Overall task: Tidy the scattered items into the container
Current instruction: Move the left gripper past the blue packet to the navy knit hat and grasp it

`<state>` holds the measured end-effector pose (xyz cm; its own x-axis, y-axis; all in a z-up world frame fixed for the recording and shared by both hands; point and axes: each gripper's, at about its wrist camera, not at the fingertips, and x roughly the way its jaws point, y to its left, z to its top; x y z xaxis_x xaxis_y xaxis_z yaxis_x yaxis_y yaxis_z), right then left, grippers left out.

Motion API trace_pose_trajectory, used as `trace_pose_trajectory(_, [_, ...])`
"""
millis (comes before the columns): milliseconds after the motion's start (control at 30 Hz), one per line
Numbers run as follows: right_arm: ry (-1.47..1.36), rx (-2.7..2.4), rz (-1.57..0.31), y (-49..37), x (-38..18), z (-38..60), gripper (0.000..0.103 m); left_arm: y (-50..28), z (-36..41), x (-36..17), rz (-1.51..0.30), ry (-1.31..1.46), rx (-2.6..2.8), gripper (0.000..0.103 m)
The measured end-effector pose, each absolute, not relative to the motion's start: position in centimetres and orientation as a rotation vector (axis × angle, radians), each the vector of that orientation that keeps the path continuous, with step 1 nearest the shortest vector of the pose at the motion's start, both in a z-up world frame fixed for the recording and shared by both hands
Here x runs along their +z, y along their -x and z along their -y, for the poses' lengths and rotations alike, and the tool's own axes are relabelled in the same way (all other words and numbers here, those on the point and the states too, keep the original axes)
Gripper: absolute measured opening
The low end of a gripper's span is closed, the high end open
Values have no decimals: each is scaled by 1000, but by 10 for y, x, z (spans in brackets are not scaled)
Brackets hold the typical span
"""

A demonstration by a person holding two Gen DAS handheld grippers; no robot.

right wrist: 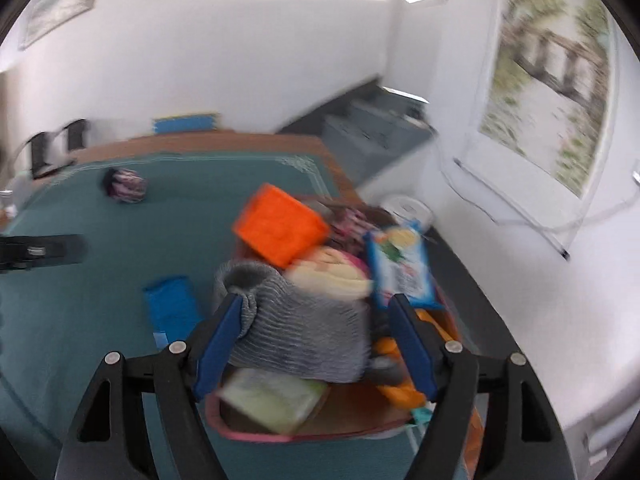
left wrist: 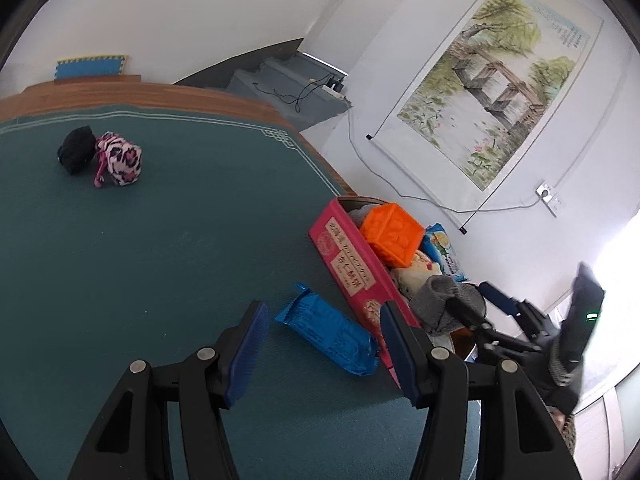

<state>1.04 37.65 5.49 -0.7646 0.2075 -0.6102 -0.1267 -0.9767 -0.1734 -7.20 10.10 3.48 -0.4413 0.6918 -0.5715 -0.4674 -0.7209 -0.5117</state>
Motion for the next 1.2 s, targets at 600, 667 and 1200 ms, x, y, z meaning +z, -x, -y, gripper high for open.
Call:
trace_pose_trajectory(600, [830, 3122, 178, -24, 84, -313, 79, 98, -52, 37, 307, 1102, 2390, 60])
trace_pose_trajectory(667, [888, 3147, 220, -13, 76, -295, 79, 108, -36, 37, 322, 1111, 2433, 60])
trace_pose_trajectory(1200, [1177, 3116, 154, 57, 43, -244, 79, 231, 19, 14, 52, 1151, 2680, 60])
